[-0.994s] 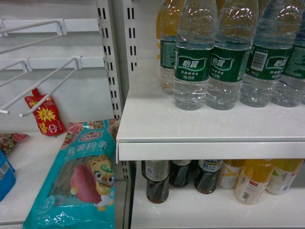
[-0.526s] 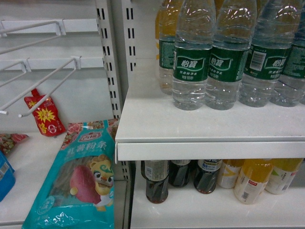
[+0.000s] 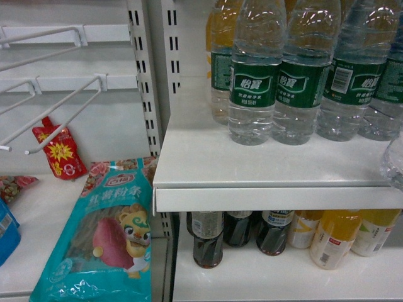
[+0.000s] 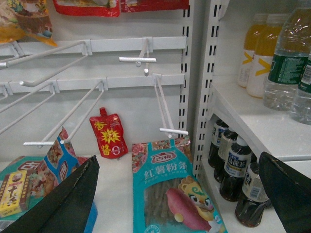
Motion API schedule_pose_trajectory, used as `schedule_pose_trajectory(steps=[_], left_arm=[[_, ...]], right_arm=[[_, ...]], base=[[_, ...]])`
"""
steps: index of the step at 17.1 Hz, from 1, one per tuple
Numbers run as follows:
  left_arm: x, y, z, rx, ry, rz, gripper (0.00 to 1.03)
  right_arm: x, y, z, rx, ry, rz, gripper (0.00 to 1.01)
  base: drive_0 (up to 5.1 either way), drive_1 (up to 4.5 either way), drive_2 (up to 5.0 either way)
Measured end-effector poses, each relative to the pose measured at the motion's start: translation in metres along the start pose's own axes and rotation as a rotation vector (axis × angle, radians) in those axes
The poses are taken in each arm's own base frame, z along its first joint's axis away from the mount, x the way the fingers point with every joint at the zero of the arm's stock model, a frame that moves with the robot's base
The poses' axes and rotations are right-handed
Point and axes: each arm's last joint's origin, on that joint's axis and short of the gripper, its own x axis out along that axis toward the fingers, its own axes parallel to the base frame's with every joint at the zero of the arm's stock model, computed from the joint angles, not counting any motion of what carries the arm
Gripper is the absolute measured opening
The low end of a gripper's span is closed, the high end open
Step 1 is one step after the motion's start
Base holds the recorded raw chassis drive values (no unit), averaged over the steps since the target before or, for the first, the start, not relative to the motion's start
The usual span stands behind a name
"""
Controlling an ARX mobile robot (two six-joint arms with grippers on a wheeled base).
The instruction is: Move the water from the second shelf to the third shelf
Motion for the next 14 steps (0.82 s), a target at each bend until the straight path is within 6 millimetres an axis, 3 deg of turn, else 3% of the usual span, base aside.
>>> schedule_pose_trajectory(steps=[7, 14], left_arm=[[0.0, 0.0, 0.0, 0.0, 0.0, 0.0, 0.98], [0.0, 0.0, 0.0, 0.0, 0.0, 0.0, 0.98]], right_arm=[[0.057, 0.012, 0.006, -0.036, 0.083, 0.012, 0.41], [0.075, 0.016, 0.007, -0.042, 0.076, 0.004, 0.41]], base=[[0.0, 0.0, 0.0], [0.0, 0.0, 0.0]])
